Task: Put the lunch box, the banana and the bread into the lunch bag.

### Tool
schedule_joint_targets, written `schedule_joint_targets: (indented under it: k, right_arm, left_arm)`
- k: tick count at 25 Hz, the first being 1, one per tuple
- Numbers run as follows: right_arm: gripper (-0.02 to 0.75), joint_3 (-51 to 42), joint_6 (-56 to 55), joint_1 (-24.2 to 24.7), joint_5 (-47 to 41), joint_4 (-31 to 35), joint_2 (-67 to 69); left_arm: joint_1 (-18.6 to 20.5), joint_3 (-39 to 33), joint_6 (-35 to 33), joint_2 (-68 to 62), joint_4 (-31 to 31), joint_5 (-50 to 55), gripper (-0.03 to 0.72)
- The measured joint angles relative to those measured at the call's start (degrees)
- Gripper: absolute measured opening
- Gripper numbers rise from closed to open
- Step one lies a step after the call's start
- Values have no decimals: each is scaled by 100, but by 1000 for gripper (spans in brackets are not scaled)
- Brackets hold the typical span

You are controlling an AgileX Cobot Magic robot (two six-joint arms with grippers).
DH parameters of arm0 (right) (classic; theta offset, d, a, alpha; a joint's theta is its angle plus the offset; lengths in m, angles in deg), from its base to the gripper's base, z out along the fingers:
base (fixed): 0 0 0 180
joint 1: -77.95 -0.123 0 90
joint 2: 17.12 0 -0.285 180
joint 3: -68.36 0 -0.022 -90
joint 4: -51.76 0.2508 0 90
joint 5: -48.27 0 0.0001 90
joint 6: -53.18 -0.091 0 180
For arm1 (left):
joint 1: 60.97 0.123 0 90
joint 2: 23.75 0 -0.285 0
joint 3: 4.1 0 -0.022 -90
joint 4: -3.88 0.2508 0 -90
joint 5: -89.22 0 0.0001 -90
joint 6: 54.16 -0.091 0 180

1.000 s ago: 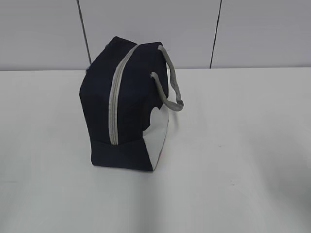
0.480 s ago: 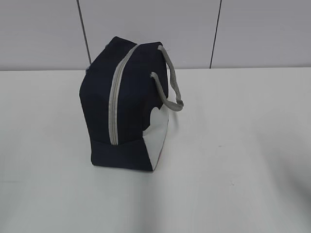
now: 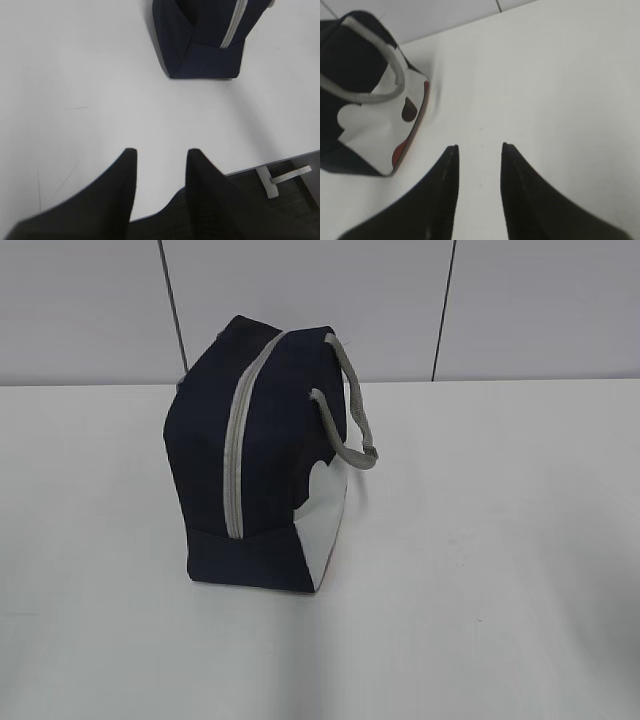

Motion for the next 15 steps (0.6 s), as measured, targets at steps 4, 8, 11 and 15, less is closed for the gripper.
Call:
schedule_joint_targets:
  k: [4,8,11,15]
  right_arm:
    - [228,823,1487,0,-1537,774,-80]
    - [334,1414,2030,0,-2885,830,-359]
    - [403,1493,2118,0,-3508,764,-647]
    - [423,1506,2173,0,-4114,541,-1124]
  left_arm:
    - [0,0,0,0,0,0,255]
    - [0,0,0,0,0,0,255]
    - [0,0,0,0,0,0,255]
    - [0,0,0,0,0,0,255]
